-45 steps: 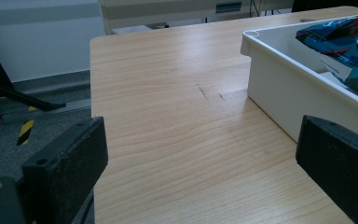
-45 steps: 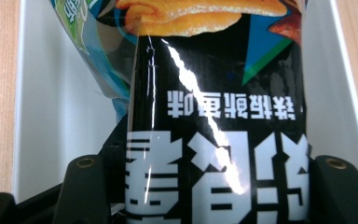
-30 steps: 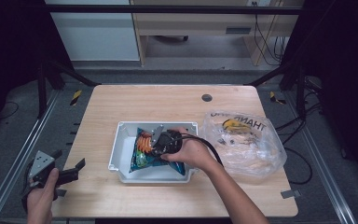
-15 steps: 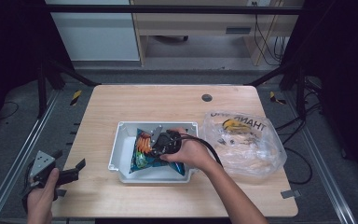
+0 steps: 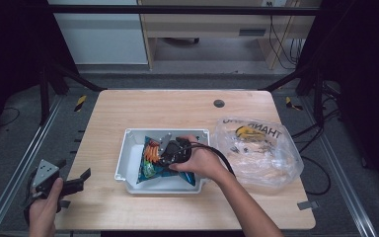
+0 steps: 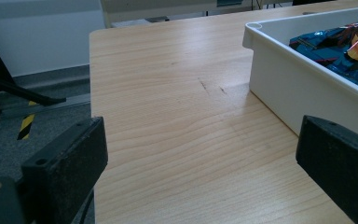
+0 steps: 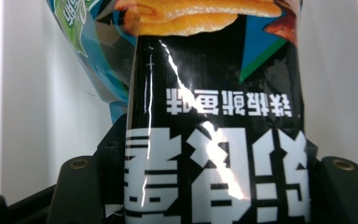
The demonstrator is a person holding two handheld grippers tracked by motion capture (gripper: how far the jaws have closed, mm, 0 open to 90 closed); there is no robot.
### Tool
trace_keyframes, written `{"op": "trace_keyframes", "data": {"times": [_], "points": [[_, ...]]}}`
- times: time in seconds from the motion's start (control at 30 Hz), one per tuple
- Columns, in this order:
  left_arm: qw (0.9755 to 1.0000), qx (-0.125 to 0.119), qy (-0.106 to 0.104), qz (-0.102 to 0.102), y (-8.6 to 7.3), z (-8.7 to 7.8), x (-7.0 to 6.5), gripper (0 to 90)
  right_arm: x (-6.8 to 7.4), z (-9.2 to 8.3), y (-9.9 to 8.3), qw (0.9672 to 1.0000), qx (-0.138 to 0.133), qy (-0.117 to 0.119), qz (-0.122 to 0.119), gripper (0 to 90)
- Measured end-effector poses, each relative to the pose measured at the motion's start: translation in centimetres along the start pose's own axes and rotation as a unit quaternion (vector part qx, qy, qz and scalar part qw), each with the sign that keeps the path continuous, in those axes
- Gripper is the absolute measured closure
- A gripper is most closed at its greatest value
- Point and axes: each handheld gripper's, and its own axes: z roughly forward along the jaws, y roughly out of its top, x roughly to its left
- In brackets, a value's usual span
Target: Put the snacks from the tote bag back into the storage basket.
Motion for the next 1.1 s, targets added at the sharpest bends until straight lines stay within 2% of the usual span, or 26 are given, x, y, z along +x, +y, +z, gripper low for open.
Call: {"op": "trace_keyframes", "data": {"times": [0.33, 0.7, 0.83, 1.1], "points": [[1.0000, 0.000, 0.000, 0.000, 0.0, 0.0, 0.0, 1.7, 0.1, 0.1, 0.1, 1.0000, 0.000, -0.007, 0.000, 32.2], [1.0000, 0.002, -0.001, -0.001, 0.0, 0.1, -0.1, 1.7, 0.4, 0.3, 0.0, 0.9998, 0.001, -0.012, 0.014, 15.9], [1.0000, 0.002, -0.002, 0.001, 0.0, 0.1, 0.0, 1.7, 0.5, 0.2, 0.1, 0.9998, 0.000, -0.013, 0.018, 13.7], [1.0000, 0.002, -0.002, 0.001, 0.0, 0.1, 0.0, 1.7, 0.3, -0.9, 0.1, 0.9992, -0.016, -0.026, 0.027, 10.4]]}}
